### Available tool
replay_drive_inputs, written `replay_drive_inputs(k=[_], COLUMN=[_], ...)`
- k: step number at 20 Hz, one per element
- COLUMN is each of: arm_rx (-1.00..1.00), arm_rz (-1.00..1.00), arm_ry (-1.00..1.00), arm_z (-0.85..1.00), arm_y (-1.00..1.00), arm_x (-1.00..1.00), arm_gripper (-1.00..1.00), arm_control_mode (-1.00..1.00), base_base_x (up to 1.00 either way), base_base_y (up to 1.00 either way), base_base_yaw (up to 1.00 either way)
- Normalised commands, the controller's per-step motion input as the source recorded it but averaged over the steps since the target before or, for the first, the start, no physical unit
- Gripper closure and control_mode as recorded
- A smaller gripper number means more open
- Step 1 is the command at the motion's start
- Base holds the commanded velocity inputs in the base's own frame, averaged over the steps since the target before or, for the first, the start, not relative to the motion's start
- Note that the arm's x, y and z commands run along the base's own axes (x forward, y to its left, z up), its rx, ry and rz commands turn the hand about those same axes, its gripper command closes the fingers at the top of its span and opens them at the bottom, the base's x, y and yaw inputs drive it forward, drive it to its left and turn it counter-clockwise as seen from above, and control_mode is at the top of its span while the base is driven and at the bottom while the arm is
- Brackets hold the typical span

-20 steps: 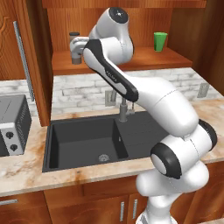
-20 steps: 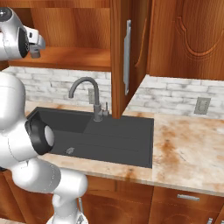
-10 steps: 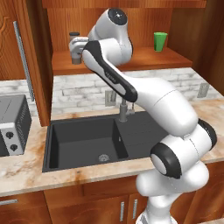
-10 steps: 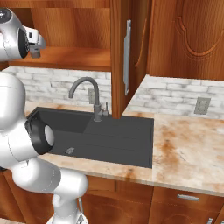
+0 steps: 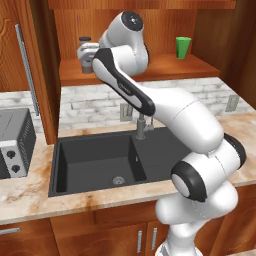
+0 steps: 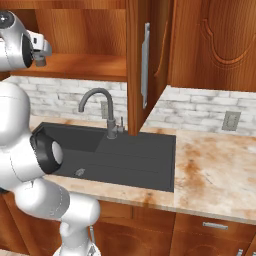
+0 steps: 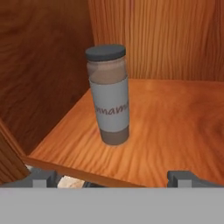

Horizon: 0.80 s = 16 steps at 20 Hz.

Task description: Take the cinnamon bottle from the cabinet and place it on the dining table, next to the plate with the cupcake. Then take the chocolate from the dining counter and place it on the cupcake plate.

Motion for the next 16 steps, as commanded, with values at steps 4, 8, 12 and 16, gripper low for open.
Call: replay_drive_inputs(k=[4,8,12,16], arm_rx=[0.0,0.0,0.0,0.0], arm_rz=[0.0,0.0,0.0,0.0], arm_ry=[0.0,0.0,0.0,0.0], arm_z=[0.0,0.0,0.0,0.0], arm_y=[0.12,0.08,0.1,0.11], arm_x=[0.21,0.22,0.29,0.25], arm_gripper=[-1.0,-1.0,-1.0,-1.0], arm_control_mode=[-1.0,-1.0,-1.0,-1.0], base_base_x=[0.0,0.0,0.0,0.0], base_base_y=[0.0,0.0,0.0,0.0], base_base_yaw=[0.0,0.0,0.0,0.0])
